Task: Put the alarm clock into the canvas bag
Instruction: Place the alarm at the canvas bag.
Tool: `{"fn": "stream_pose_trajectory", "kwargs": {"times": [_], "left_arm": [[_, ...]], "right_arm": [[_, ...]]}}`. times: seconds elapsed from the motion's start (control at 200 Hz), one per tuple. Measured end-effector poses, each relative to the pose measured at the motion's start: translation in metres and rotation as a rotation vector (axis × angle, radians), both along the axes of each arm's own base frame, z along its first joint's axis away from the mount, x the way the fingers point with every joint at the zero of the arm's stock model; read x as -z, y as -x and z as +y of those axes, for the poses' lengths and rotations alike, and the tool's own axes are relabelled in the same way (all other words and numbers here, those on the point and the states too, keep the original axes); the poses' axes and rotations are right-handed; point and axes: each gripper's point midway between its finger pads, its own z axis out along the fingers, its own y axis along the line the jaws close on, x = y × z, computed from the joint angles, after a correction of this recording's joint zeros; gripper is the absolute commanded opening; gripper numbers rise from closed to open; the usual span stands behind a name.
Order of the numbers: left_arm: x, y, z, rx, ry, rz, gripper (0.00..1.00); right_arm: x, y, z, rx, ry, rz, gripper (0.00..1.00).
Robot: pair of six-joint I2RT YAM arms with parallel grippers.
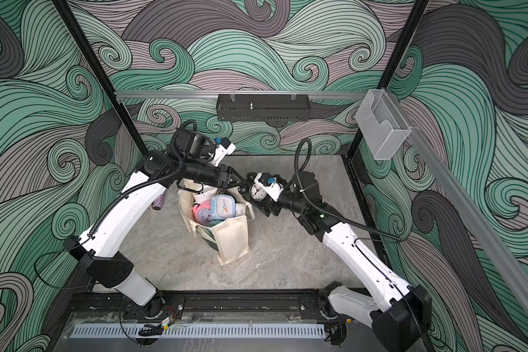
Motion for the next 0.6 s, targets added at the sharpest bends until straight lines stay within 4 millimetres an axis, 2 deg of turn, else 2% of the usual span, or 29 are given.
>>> {"fn": "stream_pose_trajectory", "kwargs": {"times": [0.085, 0.155, 0.235, 0.35, 0.53, 0.6], "left_arm": [[0.0027, -0.0022, -0.0003, -0.007, -0.006, 0.006, 0.34], [0.0043, -0.0037, -0.0008, -0.012, -0.009, 0.008, 0.2], [0.005, -0.0046, -0.0027, -0.012, -0.007, 0.012, 0.15], [0.0038, -0.0049, -0.0048, -0.015, 0.001, 0.012, 0.0], [0.0022, -0.005, -0.0072, -0.014, 0.008, 0.008, 0.0], [0.0024, -0.0053, -0.0078, -0.017, 0.008, 0.007, 0.0]], "right_arm": [[-0.0003, 0.0014, 0.001, -0.009, -0.004, 0.002, 0.67], [-0.0003, 0.0022, 0.0015, -0.014, -0.007, 0.007, 0.67], [-0.0005, 0.0029, 0.002, -0.016, -0.011, 0.012, 0.67], [-0.0006, 0.0033, 0.0023, -0.018, -0.014, 0.016, 0.67], [-0.0013, 0.0033, 0.0024, -0.02, -0.018, 0.015, 0.67], [-0.0017, 0.003, 0.0023, -0.018, -0.019, 0.014, 0.7]]}}
